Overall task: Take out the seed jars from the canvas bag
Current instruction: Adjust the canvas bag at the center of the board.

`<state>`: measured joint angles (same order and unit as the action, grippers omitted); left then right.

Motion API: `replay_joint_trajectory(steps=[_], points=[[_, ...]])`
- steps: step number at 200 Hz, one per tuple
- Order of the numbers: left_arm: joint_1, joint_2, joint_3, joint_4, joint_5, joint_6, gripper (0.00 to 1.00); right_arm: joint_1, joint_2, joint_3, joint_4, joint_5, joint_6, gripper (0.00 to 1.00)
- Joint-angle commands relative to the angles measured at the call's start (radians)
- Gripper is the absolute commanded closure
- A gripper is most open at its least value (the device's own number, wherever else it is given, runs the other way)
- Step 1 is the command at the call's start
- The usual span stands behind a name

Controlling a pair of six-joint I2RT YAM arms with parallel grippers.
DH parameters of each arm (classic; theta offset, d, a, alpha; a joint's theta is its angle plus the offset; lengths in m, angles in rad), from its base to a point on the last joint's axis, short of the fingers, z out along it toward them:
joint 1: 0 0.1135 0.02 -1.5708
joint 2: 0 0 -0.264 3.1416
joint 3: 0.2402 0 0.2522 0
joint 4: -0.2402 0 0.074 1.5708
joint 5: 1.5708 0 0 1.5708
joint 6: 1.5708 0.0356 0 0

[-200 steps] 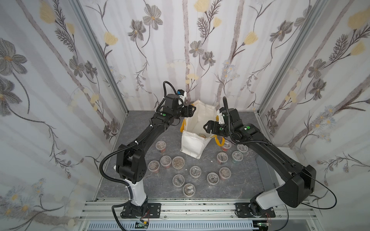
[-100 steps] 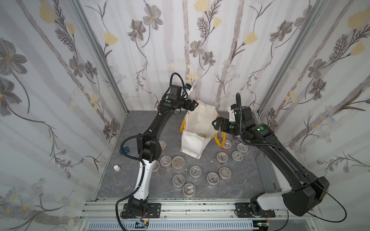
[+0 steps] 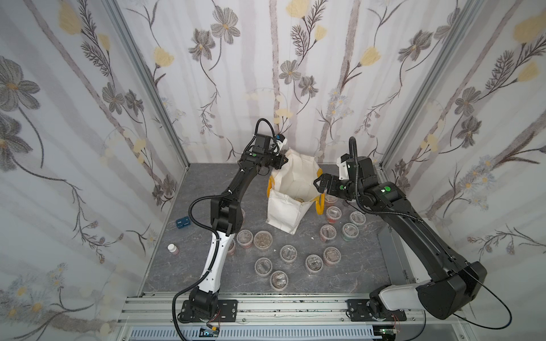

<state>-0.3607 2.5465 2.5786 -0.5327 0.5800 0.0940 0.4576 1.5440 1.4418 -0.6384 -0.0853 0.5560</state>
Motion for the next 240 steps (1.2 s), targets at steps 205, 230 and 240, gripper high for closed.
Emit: replay_joint_trajectory(steps=[205, 230, 240], points=[[-0.145, -0.557, -0.526, 0.467, 0.013, -0.139, 1.0, 0.147, 0.378, 0.026, 0.243, 0.097, 0.315, 0.07], [-0.145, -0.555, -0.526, 0.465, 0.014, -0.144, 1.0, 0.147, 0.398, 0.024, 0.31, 0.076, 0.347, 0.07], [-0.146, -0.554, -0.526, 0.467, 0.015, -0.151, 1.0, 0.146, 0.401, 0.026, 0.332, 0.086, 0.354, 0.07]])
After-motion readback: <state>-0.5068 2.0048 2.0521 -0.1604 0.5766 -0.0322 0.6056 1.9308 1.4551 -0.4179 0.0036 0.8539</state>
